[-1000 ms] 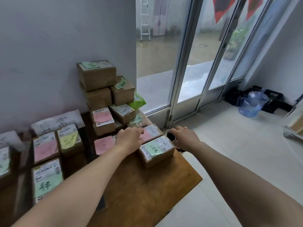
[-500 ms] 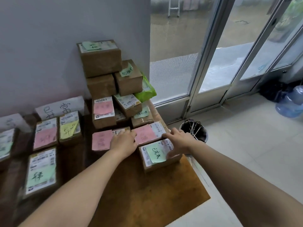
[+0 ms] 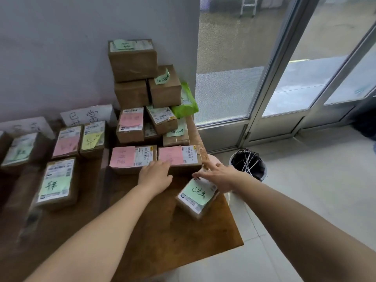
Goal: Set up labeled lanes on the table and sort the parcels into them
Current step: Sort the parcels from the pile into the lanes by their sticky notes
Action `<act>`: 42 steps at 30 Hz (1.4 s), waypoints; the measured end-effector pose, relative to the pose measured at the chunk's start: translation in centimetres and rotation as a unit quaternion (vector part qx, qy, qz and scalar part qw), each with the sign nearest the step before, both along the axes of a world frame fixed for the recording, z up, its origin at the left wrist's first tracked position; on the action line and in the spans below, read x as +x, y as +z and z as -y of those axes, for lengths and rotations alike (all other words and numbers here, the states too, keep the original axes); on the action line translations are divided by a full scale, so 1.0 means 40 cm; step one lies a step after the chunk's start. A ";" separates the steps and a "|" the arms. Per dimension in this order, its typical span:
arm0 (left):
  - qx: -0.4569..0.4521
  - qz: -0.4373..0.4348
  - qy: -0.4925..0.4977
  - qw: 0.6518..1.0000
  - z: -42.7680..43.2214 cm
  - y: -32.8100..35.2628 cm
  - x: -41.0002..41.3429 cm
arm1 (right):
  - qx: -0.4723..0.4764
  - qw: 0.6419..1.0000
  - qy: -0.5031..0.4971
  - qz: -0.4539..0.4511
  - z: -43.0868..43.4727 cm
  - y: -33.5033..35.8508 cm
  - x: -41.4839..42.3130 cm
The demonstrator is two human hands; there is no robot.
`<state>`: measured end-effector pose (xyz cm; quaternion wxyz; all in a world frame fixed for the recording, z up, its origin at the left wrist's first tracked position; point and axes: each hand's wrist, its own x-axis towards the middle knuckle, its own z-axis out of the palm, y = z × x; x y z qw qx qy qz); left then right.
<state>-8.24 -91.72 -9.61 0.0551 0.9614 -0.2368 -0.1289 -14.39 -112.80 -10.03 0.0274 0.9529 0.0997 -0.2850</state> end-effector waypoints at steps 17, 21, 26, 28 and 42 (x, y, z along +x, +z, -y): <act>-0.015 0.014 -0.049 0.999 -0.032 -0.002 0.001 | 0.118 0.895 -0.417 0.104 -0.086 -0.044 -0.041; -0.021 0.031 -0.071 0.997 -0.014 -0.007 0.034 | 0.133 0.867 -0.477 0.059 -0.115 -0.073 -0.050; 0.014 0.024 -0.102 0.994 0.028 -0.035 0.087 | 0.139 0.839 -0.523 0.060 -0.150 -0.065 -0.044; 0.034 0.016 -0.112 0.993 0.048 -0.049 0.111 | 0.139 0.832 -0.532 0.065 -0.157 -0.065 -0.043; 0.092 -0.015 -0.147 0.985 0.064 -0.065 0.075 | 0.115 0.801 -0.583 0.072 -0.166 -0.077 -0.073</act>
